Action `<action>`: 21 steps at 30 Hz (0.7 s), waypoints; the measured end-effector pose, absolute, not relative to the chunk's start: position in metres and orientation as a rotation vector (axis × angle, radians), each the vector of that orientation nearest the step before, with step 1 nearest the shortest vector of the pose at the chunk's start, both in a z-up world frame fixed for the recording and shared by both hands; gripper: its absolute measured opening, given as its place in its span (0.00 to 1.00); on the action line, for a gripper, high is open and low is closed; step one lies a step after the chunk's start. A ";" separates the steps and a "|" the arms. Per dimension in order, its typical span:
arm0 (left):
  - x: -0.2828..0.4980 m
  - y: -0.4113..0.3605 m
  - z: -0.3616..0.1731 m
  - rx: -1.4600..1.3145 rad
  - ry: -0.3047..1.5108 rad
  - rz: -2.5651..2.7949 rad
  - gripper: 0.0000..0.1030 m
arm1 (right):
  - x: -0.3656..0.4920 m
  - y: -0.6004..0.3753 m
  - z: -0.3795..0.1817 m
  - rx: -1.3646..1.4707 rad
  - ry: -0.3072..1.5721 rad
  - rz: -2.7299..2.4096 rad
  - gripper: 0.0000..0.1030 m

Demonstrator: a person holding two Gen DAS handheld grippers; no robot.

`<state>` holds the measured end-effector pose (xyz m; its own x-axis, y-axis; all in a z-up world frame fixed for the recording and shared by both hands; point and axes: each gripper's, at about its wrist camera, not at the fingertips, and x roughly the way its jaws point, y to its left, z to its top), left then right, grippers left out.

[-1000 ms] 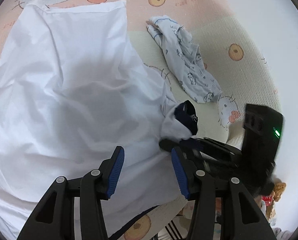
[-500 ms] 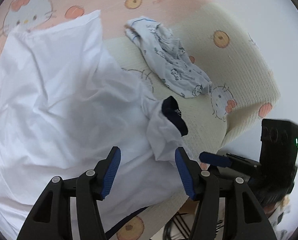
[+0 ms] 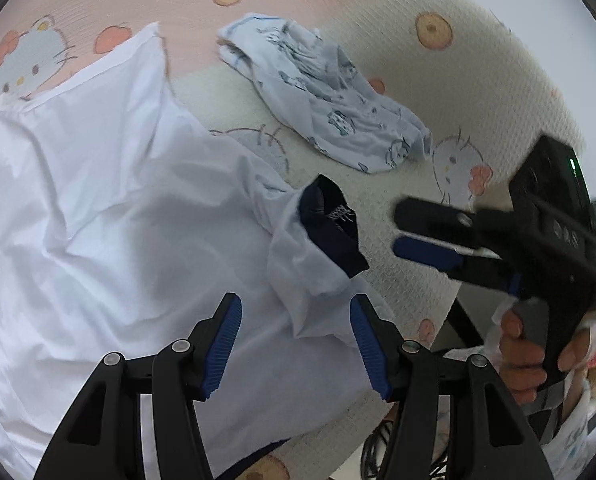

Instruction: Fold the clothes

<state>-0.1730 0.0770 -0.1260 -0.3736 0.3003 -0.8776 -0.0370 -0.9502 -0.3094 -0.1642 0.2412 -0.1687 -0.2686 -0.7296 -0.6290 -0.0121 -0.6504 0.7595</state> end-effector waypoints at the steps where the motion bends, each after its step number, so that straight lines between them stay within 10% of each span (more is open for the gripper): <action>1: -0.175 0.080 -0.127 -1.620 -0.342 2.419 0.52 | -0.168 0.238 -0.171 1.509 -0.909 -1.973 0.67; 7: -0.185 0.090 -0.136 -1.640 -0.237 2.434 0.52 | -0.181 0.216 -0.183 1.540 -0.853 -1.936 0.62; 15: -0.187 0.086 -0.138 -1.560 -0.245 2.498 0.52 | -0.187 0.194 -0.182 1.530 -0.802 -1.914 0.13; 21: -0.180 0.080 -0.127 -1.446 -0.363 2.487 0.23 | -0.188 0.177 -0.172 1.486 -0.794 -1.880 0.13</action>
